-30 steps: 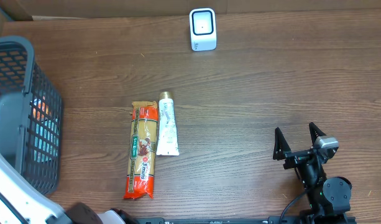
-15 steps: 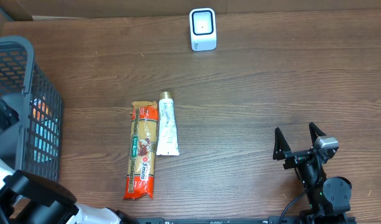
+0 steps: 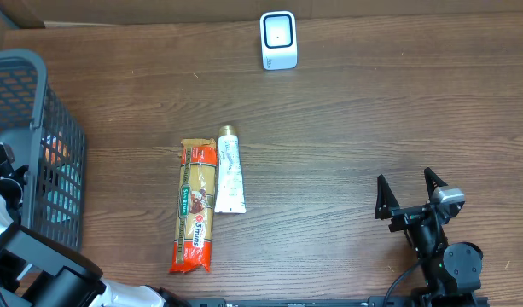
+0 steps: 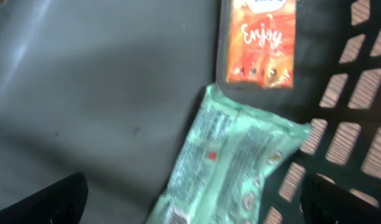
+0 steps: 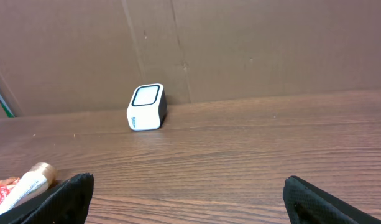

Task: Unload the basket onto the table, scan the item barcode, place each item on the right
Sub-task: 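Reach into the basket and grasp the mint-green wipes packet, left gripper, then carry the green packet out and place it right of the tube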

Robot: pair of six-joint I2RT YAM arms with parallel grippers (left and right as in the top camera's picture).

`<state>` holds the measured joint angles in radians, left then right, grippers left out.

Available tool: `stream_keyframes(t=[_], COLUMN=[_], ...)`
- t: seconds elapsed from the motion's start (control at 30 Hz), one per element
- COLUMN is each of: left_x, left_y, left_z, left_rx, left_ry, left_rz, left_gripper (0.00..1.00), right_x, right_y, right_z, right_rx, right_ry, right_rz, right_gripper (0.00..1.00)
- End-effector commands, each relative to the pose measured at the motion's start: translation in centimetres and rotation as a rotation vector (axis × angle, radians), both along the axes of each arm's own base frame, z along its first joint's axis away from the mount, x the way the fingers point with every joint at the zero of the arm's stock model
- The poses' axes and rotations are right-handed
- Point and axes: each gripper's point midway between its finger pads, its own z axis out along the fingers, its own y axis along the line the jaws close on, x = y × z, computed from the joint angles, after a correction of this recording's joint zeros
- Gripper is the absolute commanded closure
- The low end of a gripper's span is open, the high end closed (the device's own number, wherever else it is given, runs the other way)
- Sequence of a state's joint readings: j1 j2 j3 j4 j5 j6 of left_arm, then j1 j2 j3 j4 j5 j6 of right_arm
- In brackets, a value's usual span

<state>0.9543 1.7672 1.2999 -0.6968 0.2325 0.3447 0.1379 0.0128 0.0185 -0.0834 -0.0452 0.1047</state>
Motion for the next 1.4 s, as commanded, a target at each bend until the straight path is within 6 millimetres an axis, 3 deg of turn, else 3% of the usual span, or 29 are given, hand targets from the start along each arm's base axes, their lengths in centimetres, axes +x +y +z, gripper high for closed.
stream_keyframes(t=[0.0, 0.4, 0.47, 0.57, 0.63, 0.67, 0.7, 0.73, 0.8, 0.9, 1.03, 1.37], left_x=[0.6, 2.1, 2.1, 1.2, 0.5, 0.2, -0.1, -0.3, -1.0, -1.5, -1.2, 0.6], left_y=[-0.8, -2.0, -2.2, -2.1, -1.8, -1.6, -1.4, -1.0, -0.3, 0.4, 1.1, 2.2], left_z=[-1.8, -7.4, -8.3, -10.1, -10.8, -10.9, -10.9, -10.8, -10.6, -9.5, -6.4, 6.4], left_rx=[-0.027, -0.145, -0.154, -0.154, -0.151, -0.147, -0.142, -0.131, -0.113, -0.101, -0.118, -0.068], left_ry=[0.008, 0.029, 0.045, 0.126, 0.172, 0.188, 0.199, 0.211, 0.243, 0.281, 0.296, 0.144], left_rz=[-0.054, -0.098, -0.102, -0.074, -0.017, 0.017, 0.042, 0.073, 0.136, 0.191, 0.231, 0.305], left_gripper=[0.0, 0.0, 0.04, 0.27, 0.5, 0.74, 0.91, 0.96, 0.96, 0.96, 0.96, 0.96], right_x=[0.0, 0.0, 0.0, 0.0, 0.0, 0.0, 0.0, 0.0, 0.0, 0.0, 0.0, 0.0], right_y=[-0.1, -0.1, -0.1, -0.1, -0.1, -0.1, -0.1, -0.1, -0.1, -0.1, -0.1, -0.1], right_z=[-0.2, -0.2, -0.2, -0.2, -0.2, -0.2, -0.2, -0.2, -0.2, -0.2, -0.2, -0.2], right_rx=[0.004, 0.004, 0.004, 0.004, 0.004, 0.004, 0.004, 0.004, 0.004, 0.004, 0.004, 0.004], right_ry=[-0.003, -0.003, -0.003, -0.003, -0.003, -0.003, -0.003, -0.003, -0.003, -0.003, -0.003, -0.003], right_rz=[-0.002, -0.002, -0.002, -0.002, -0.002, -0.002, -0.002, -0.002, -0.002, -0.002, -0.002, -0.002], right_gripper=[0.0, 0.0, 0.0, 0.0, 0.0, 0.0, 0.0, 0.0, 0.0, 0.0, 0.0, 0.0])
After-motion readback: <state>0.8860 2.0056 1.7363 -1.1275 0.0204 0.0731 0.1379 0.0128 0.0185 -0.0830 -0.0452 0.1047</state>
